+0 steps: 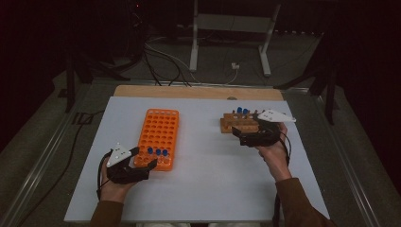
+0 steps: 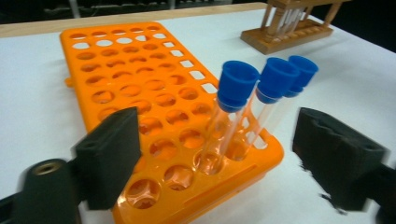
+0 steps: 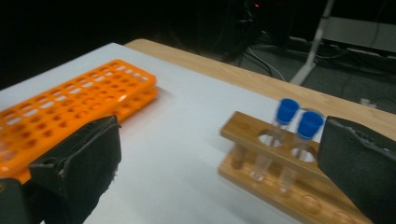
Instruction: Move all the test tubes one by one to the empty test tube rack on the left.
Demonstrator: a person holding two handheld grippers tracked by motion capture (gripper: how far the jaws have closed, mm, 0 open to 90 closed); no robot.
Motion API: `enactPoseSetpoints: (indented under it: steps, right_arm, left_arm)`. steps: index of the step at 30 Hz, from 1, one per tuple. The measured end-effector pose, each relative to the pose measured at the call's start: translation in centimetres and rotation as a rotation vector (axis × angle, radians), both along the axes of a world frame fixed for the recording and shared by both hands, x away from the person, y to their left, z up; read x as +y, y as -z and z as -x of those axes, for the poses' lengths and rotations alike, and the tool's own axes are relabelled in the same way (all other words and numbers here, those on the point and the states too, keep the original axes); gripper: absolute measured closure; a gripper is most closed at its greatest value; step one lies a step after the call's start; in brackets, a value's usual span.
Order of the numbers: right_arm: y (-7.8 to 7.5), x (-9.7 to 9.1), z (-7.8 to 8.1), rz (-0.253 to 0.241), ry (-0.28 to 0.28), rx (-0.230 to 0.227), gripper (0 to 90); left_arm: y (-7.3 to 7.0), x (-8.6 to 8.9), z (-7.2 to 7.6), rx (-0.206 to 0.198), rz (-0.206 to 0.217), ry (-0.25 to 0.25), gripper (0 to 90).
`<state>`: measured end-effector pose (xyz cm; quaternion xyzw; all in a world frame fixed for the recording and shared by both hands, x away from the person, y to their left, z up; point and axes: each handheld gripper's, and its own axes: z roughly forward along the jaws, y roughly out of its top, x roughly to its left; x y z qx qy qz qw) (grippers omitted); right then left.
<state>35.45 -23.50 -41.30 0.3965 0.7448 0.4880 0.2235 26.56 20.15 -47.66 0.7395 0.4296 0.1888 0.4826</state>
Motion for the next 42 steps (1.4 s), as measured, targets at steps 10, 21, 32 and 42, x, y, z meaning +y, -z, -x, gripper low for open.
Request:
enactPoseSetpoints:
  steps: [10,21,32,42]
  right_arm:
    - [0.5,-1.0,-2.7,0.014,0.056,0.037,2.7]
    - [3.1,-1.9,-5.8,0.057,0.139,0.098,17.4]
    - [4.6,-1.8,-7.0,0.074,0.164,0.085,60.4]
    - [5.0,-1.7,-7.4,0.076,0.182,0.075,75.9]
  left_arm:
    - [-0.1,0.1,0.0,-0.009,0.007,-0.033,0.6]
    - [0.1,0.1,-0.1,-0.006,0.004,-0.041,0.7]
    - [0.1,0.1,-0.1,0.001,-0.001,-0.042,0.7]
    - [0.2,0.0,-0.1,0.005,0.002,-0.038,0.7]
